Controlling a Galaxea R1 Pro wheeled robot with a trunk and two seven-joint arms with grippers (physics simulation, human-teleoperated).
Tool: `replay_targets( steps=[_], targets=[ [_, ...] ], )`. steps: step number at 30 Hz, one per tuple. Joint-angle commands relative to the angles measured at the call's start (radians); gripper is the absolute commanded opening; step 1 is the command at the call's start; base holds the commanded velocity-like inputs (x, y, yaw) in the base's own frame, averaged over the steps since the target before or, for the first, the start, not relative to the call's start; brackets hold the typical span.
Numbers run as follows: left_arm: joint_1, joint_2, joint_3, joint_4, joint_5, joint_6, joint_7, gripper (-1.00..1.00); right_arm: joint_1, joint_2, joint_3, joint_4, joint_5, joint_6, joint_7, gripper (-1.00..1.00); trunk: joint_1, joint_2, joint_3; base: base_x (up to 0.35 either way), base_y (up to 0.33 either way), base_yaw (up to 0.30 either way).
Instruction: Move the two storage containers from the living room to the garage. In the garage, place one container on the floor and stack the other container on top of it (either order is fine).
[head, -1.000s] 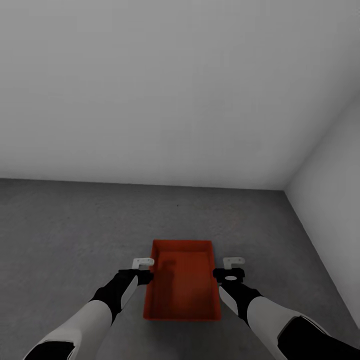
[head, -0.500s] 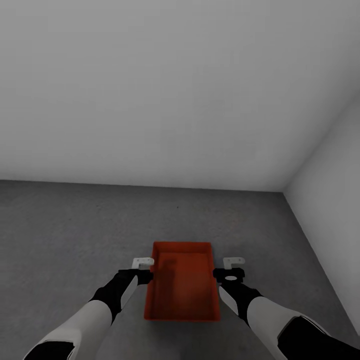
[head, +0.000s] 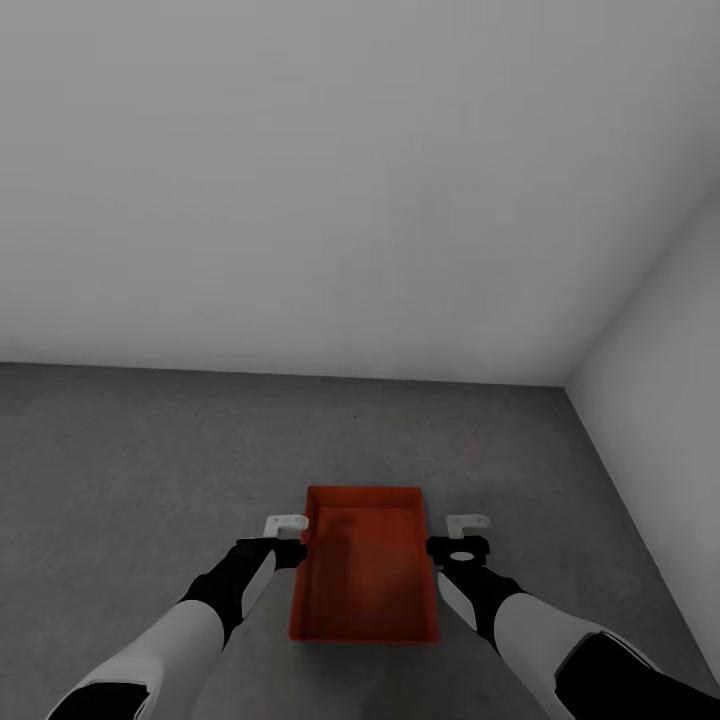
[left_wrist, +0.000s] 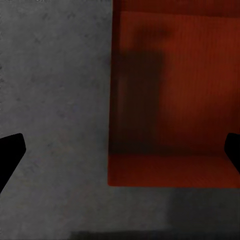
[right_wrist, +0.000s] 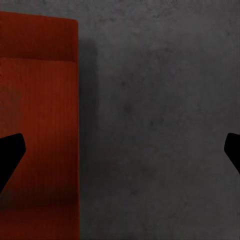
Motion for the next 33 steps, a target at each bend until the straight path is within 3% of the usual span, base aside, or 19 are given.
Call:
replay_targets(
  steps=[1,33],
  targets=[
    [0.0,0.0,0.0,-0.002,0.004,0.006,0.004,1.0,-0.001,0.0,0.009,0.0,-0.009,0.0,-0.005,1.0,0.0,0.0,-0.001,0.0,0.0,0.0],
    [0.0,-0.001,0.001,-0.003,0.006,0.01,0.003,1.0,-0.001,0.002,0.009,0.001,-0.011,-0.001,-0.009,1.0,0.0,0.0,-0.001,-0.004,0.0,0.0]
  ],
)
